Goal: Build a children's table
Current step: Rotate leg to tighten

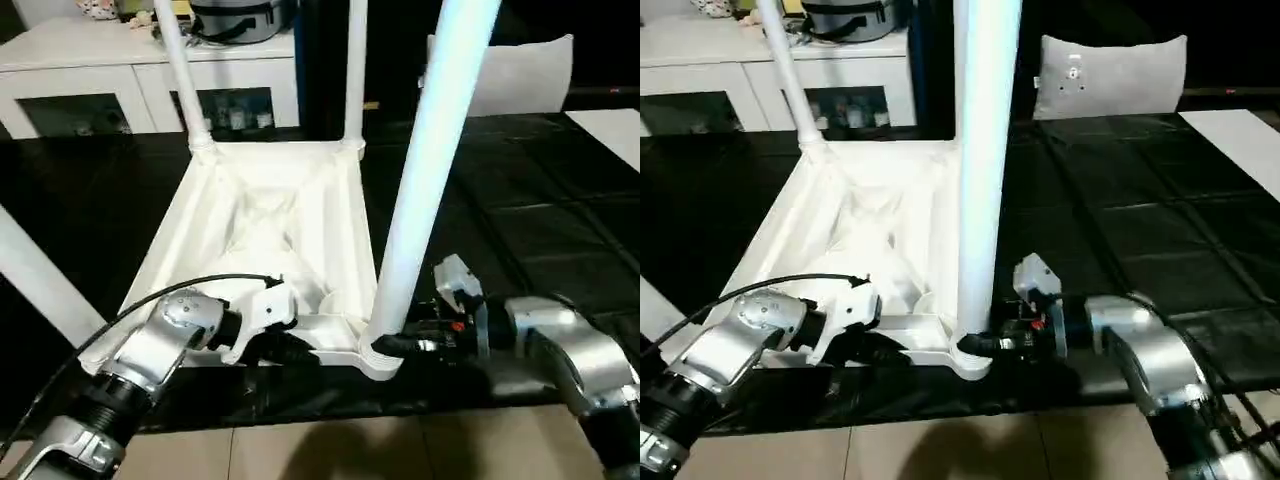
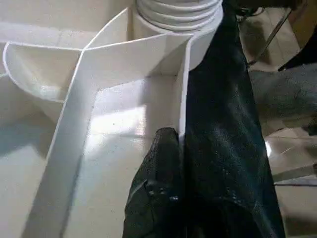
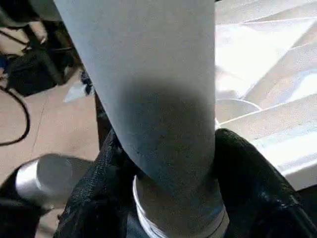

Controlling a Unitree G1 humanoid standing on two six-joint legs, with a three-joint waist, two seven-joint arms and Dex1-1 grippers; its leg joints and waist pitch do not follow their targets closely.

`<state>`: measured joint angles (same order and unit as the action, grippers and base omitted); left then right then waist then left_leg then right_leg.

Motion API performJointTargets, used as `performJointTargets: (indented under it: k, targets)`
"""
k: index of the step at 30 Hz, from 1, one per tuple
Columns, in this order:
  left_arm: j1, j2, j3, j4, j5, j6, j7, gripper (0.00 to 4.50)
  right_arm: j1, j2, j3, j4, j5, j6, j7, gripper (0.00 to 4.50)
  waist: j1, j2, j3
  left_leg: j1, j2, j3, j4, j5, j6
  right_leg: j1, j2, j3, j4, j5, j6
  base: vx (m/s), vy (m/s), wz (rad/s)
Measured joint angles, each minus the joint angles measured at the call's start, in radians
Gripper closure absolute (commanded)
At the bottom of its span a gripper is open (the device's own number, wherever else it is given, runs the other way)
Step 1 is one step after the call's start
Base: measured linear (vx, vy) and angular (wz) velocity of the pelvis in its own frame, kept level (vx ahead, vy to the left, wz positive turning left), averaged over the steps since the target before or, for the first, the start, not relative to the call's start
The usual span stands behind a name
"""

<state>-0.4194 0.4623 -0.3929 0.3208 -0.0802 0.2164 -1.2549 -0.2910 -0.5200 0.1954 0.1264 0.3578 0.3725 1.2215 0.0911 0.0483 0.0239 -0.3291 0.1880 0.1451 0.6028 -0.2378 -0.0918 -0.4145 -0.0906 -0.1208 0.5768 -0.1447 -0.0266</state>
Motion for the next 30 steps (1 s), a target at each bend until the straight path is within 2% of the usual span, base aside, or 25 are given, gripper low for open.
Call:
performJointTargets:
  k: [2,6,9,10,11,12,13,14,15,16,17,18,24,27,29,30]
  targets:
    - [-0.005,-0.041,0.028,0.0,0.018,0.067,0.09,4.5,0.009,0.067,-0.036,-0.009,-0.039,0.028,-0.149,2.43,-0.009,-0.002,0.001,0.004,0.001,0.001,0.0,0.0,-0.005,0.003,0.001,0.0,0.0,0.0,0.0,0.0,0.0,0.0]
    - [-0.038,-0.161,0.06,0.015,0.058,0.185,0.294,4.5,-0.015,0.22,-0.113,0.008,-0.116,0.091,-0.494,2.47,-0.052,-0.002,0.001,0.007,0.001,-0.001,0.002,0.002,-0.007,0.006,0.0,-0.009,-0.009,0.0,0.0,0.0,0.0,0.0]
    - [-0.072,-0.261,0.074,0.05,0.084,0.252,0.445,4.5,-0.056,0.321,-0.153,0.041,-0.165,0.126,-0.715,2.47,-0.076,0.014,0.002,0.004,0.009,-0.007,0.001,0.002,-0.006,0.023,-0.003,-0.048,-0.047,0.0,0.001,0.0,0.0,0.0]
    - [-0.081,-0.286,0.079,0.066,0.087,0.262,0.487,4.5,-0.065,0.342,-0.163,0.057,-0.168,0.123,-0.763,2.47,-0.087,0.025,0.004,0.003,0.021,-0.014,0.0,0.001,-0.006,0.036,-0.002,-0.068,-0.067,0.0,0.001,0.0,0.0,0.0]
    - [-0.09,-0.311,0.083,0.08,0.096,0.266,0.519,4.5,-0.071,0.365,-0.179,0.074,-0.171,0.113,-0.803,2.47,-0.091,0.029,0.006,0.004,0.023,-0.022,-0.001,0.001,-0.006,0.043,-0.003,-0.074,-0.074,-0.001,0.003,0.0,0.0,0.0]
    - [-0.097,-0.331,0.083,0.092,0.102,0.266,0.545,4.5,-0.076,0.379,-0.19,0.089,-0.176,0.098,-0.832,1.94,-0.094,0.03,0.008,0.006,0.023,-0.022,-0.001,0.001,-0.006,0.046,-0.004,-0.07,-0.07,-0.002,0.004,0.0,0.0,0.0]
    - [-0.1,-0.347,0.083,0.101,0.112,0.266,0.568,4.5,-0.077,0.391,-0.197,0.103,-0.179,0.081,-0.855,1.94,-0.097,0.025,0.012,0.015,0.018,-0.019,-0.001,0.001,-0.006,0.05,-0.003,-0.055,-0.062,-0.002,0.005,0.0,0.0,0.0]
    - [-0.101,-0.357,0.083,0.107,0.115,0.264,0.583,4.5,-0.078,0.399,-0.201,0.114,-0.177,0.065,-0.863,1.94,-0.102,0.024,0.013,0.019,0.017,-0.017,-0.001,0.0,-0.005,0.051,-0.005,-0.053,-0.059,-0.002,0.005,0.0,0.0,0.0]
    - [-0.101,-0.36,0.083,0.108,0.116,0.262,0.59,4.5,-0.082,0.407,-0.204,0.12,-0.176,0.054,-0.87,1.77,-0.107,0.021,0.015,0.023,0.014,-0.015,0.0,0.0,-0.004,0.049,-0.007,-0.059,-0.061,-0.002,0.006,0.053,0.03,0.04]
    - [-0.102,-0.363,0.084,0.108,0.119,0.254,0.606,4.5,-0.088,0.43,-0.218,0.126,-0.176,0.046,-0.886,1.7,-0.111,0.027,0.017,0.02,0.011,-0.016,-0.001,0.0,-0.004,0.05,-0.013,-0.076,-0.066,-0.002,0.006,0.053,0.03,0.04]
    - [-0.104,-0.366,0.084,0.108,0.121,0.249,0.615,4.5,-0.089,0.44,-0.226,0.125,-0.176,0.039,-0.891,1.7,-0.115,0.031,0.016,0.01,0.011,-0.02,-0.002,0.0,-0.004,0.05,-0.02,-0.092,-0.071,-0.002,0.006,0.0,0.0,0.0]
    - [-0.107,-0.366,0.083,0.108,0.126,0.243,0.618,4.5,-0.089,0.44,-0.228,0.124,-0.176,0.037,-0.892,1.45,-0.117,0.033,0.016,0.006,0.014,-0.025,-0.003,0.0,-0.004,0.049,-0.023,-0.095,-0.071,-0.002,0.006,0.0,0.0,0.0]
    - [-0.11,-0.313,0.049,0.092,0.146,0.169,0.558,4.5,-0.056,0.375,-0.211,0.121,-0.17,-0.029,-0.809,1.02,-0.115,0.032,0.015,-0.003,0.011,-0.027,-0.006,-0.001,-0.002,0.041,-0.023,-0.084,-0.065,0.001,0.009,0.0,0.0,0.0]
    - [-0.109,-0.27,0.041,0.086,0.142,0.118,0.498,4.5,-0.013,0.301,-0.212,0.113,-0.145,-0.069,-0.687,0.82,-0.104,0.023,0.015,-0.008,0.002,-0.025,-0.006,-0.002,0.0,0.027,-0.028,-0.074,-0.044,0.007,0.008,0.0,0.0,0.0]
    - [-0.094,-0.223,0.041,0.069,0.13,0.074,0.442,4.5,0.016,0.237,-0.211,0.086,-0.128,-0.073,-0.592,0.54,-0.089,0.023,0.015,-0.01,0.0,-0.021,-0.006,0.0,0.004,0.014,-0.025,-0.058,-0.027,0.005,0.007,0.0,0.0,0.0]
    - [-0.087,-0.203,0.042,0.057,0.122,0.064,0.419,4.5,0.022,0.209,-0.211,0.072,-0.122,-0.068,-0.558,0.54,-0.083,0.023,0.015,-0.013,0.0,-0.02,-0.007,0.0,0.004,0.009,-0.024,-0.056,-0.022,0.003,0.005,0.0,0.0,0.0]
